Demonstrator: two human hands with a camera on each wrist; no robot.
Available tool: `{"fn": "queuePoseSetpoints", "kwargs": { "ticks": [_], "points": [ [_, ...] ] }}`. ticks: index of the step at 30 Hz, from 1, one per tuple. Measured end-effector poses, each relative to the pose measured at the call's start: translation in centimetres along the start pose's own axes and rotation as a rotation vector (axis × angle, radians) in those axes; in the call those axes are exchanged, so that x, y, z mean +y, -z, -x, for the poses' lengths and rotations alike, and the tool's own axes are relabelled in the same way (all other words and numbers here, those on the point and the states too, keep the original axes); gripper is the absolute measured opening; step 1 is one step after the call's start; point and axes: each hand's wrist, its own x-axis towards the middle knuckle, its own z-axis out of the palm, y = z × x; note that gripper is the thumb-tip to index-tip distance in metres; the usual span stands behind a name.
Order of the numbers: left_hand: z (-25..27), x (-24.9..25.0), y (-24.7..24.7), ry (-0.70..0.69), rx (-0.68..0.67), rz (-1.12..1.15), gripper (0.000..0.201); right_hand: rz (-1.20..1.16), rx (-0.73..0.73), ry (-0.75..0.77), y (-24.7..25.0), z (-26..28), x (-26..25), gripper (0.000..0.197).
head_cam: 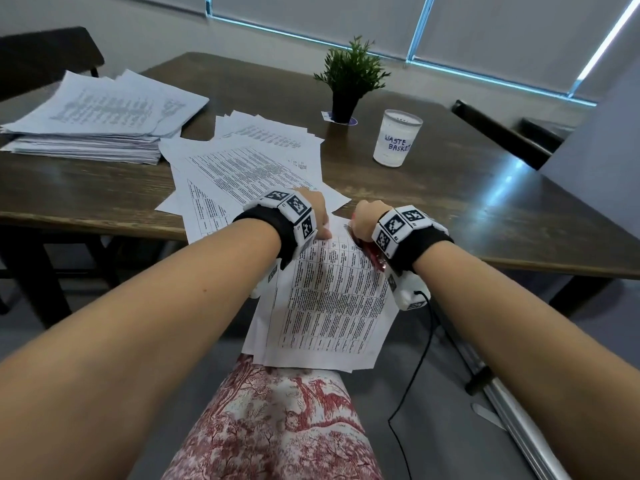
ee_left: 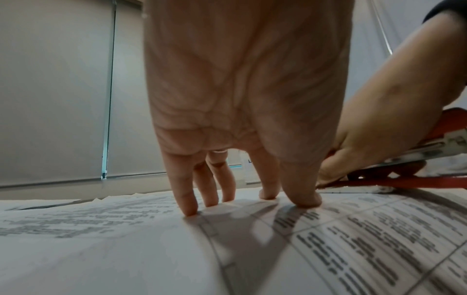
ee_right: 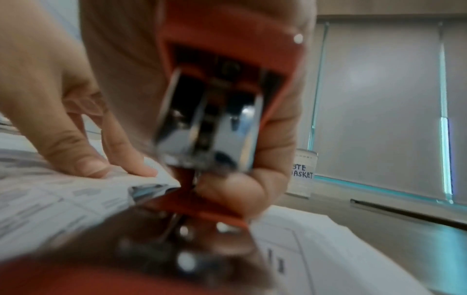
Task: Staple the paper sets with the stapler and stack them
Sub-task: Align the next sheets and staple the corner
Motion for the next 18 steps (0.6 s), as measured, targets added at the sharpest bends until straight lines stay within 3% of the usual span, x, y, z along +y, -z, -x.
{"fn": "queuePoseSetpoints", "kwargs": {
  "ticks": [6,9,15,18],
  "points": [
    [-0.1,0.2,0.0,-0.01,-0.016,0.035,0.023,0.155,-0.023,0.136,0.6,-0.7,0.4,0.033],
    [-0.5,0.2,-0.1,0.012,-0.011,0.019,0.026,0.164,-0.006,0.174,0.8,-0.9,0.5,0.033],
    [-0.7,0.1,0.1,0.052,0.006,0.001,0.04,0.099,0.049,0.03,-0.1,-1.7,0.0,0.044],
    [-0.6,-0.1,0.1,0.042,0.017,0.02,0.044,0.15,0.011,0.002,0.1,-2.2,-0.6,0.038]
  ]
}}
